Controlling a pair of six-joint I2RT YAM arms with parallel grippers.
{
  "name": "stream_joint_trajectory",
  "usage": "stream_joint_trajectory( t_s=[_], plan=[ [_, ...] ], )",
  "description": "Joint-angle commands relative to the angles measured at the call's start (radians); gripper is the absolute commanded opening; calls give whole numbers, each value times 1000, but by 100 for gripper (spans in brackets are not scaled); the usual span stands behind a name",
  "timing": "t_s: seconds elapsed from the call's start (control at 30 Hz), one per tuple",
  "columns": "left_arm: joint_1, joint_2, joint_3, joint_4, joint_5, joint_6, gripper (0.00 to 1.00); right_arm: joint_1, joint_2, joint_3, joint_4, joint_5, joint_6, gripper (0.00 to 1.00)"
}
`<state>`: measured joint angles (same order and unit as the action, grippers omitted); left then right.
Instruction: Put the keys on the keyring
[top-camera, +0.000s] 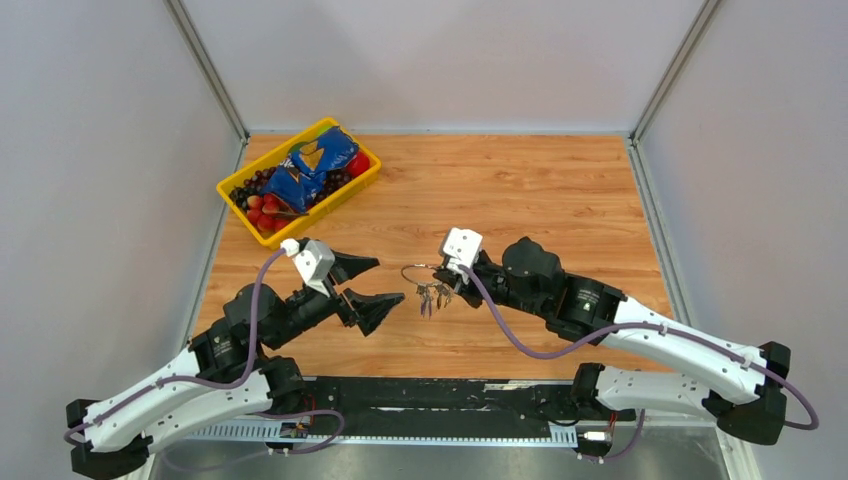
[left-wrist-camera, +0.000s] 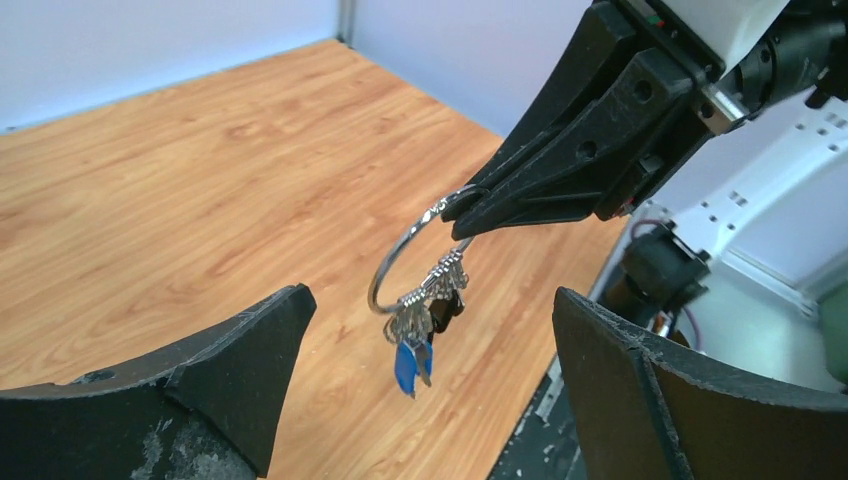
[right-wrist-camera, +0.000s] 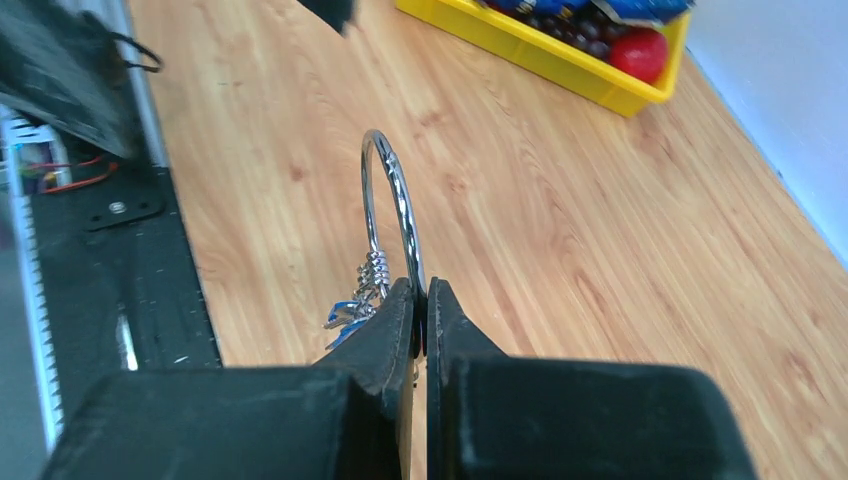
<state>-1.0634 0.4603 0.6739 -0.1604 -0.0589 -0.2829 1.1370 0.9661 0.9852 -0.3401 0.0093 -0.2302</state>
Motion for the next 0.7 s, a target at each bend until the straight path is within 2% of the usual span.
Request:
stream_joint_trajectory(
  t_s=[0.0,0.13,0.4,0.67],
  plan=[
    [5,-31,-9,-28,-160,-4,100,-63,31,29,44,79,53,0],
    [5,-69,-22,-29,-223,-8,100,-153,69,-11,82,42,132,0],
    [4,-84,-39,-32,-279,-19,100,-299,138,-152,289,-75,340,0],
    [4,-33,-57,7,-265,9,100,-344,294,-223,446,-168,534,0]
  ],
)
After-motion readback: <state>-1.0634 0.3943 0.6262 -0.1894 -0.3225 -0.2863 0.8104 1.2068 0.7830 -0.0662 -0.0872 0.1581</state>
